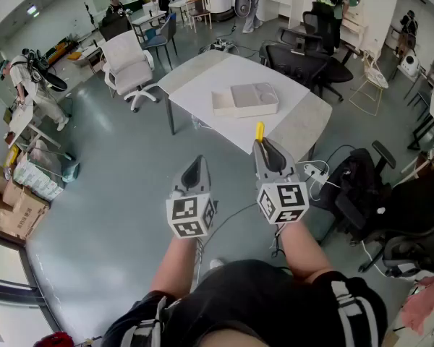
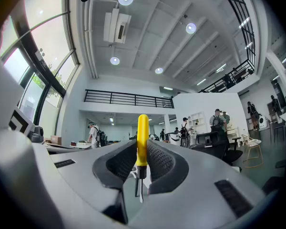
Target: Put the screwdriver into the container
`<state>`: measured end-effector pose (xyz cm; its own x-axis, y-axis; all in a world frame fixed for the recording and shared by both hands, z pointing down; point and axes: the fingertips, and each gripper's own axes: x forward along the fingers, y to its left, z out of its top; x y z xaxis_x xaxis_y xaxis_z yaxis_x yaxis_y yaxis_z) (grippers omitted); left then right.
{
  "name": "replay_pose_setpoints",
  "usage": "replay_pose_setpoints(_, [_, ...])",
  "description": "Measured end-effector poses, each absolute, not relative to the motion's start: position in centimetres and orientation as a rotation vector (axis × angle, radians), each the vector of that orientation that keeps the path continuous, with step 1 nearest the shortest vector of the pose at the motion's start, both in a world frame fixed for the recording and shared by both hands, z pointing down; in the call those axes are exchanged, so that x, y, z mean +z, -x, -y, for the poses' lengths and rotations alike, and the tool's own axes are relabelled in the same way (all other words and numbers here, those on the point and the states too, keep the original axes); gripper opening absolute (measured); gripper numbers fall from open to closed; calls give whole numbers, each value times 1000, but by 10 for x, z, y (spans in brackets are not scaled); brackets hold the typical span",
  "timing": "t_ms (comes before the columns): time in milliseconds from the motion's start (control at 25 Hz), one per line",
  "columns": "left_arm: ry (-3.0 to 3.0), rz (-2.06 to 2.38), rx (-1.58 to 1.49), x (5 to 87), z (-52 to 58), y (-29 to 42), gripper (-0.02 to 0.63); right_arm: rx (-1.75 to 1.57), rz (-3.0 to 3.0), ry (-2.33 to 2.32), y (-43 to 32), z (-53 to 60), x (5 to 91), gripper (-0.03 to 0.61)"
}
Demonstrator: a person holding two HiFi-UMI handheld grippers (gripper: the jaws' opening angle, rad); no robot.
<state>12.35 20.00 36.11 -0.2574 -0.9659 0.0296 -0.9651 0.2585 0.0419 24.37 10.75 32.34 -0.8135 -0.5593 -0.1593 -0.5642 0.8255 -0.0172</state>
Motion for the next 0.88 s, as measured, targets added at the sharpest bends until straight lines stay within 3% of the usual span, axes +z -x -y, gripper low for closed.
replay_pose_setpoints(360, [-1884,2440,-19,360,-198,-132,6,50,-2862,849,-243,-112,322,64])
replay_pose_setpoints(880, [-1826,2454,-60,361,-220,-87,6,37,-2871,804,-200,-130,320,64])
